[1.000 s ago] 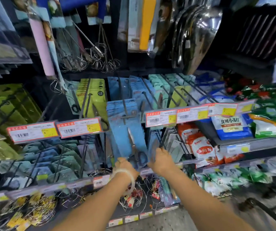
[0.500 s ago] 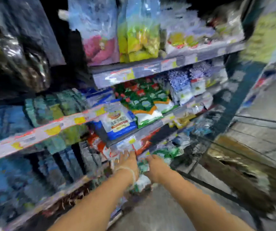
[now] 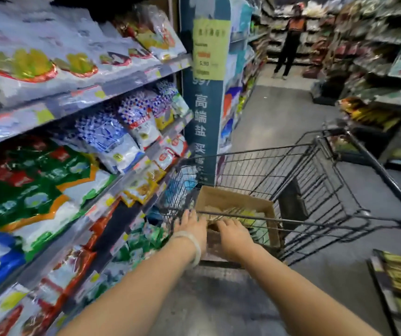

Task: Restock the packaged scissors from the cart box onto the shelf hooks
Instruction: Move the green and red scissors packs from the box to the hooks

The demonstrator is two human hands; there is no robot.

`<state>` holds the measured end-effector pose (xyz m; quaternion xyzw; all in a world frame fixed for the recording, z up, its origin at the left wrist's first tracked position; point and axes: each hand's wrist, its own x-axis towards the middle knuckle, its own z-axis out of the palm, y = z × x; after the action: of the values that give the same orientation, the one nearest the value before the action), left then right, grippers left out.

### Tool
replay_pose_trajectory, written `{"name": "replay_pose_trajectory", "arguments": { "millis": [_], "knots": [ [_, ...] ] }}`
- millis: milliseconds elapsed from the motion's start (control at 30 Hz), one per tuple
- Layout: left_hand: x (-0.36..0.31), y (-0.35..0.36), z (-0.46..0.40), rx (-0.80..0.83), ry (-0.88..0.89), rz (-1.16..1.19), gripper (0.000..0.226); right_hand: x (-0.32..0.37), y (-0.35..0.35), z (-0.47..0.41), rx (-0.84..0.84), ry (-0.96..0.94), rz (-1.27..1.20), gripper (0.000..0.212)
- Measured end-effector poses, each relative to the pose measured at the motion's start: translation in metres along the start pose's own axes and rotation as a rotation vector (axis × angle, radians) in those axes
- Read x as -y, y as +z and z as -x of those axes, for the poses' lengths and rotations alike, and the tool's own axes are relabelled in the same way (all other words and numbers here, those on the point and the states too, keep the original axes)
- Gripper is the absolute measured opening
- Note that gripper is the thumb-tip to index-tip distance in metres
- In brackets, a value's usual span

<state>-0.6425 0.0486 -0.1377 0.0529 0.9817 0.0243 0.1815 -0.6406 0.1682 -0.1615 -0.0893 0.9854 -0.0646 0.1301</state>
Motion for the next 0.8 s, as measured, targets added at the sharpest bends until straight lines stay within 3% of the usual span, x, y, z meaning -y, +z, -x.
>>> {"name": "replay_pose_trajectory", "arguments": {
  "millis": [200, 400, 567, 800],
  "knots": [
    [-0.028, -0.023, -0.105, 0.025, 0.108, -0.073, 0.071, -0.065, -0.019, -0.087, 0.017, 0.132, -0.047, 0.061],
    [-0.027, -0.061, -0.227, 0.054, 0.144, -0.005, 0.066, -0.111, -0.043, -0.196, 0.059, 0.247, -0.091, 0.054],
    [-0.01, -0.064, -0.305, 0.183, 0.125, 0.004, 0.068, -0.133, -0.032, -0.259, 0.138, 0.307, -0.171, 0.059],
    [0.004, -0.007, -0.372, 0.432, 0.069, 0.009, 0.059, -0.157, 0.027, -0.307, 0.36, 0.368, -0.228, 0.056]
  ]
}}
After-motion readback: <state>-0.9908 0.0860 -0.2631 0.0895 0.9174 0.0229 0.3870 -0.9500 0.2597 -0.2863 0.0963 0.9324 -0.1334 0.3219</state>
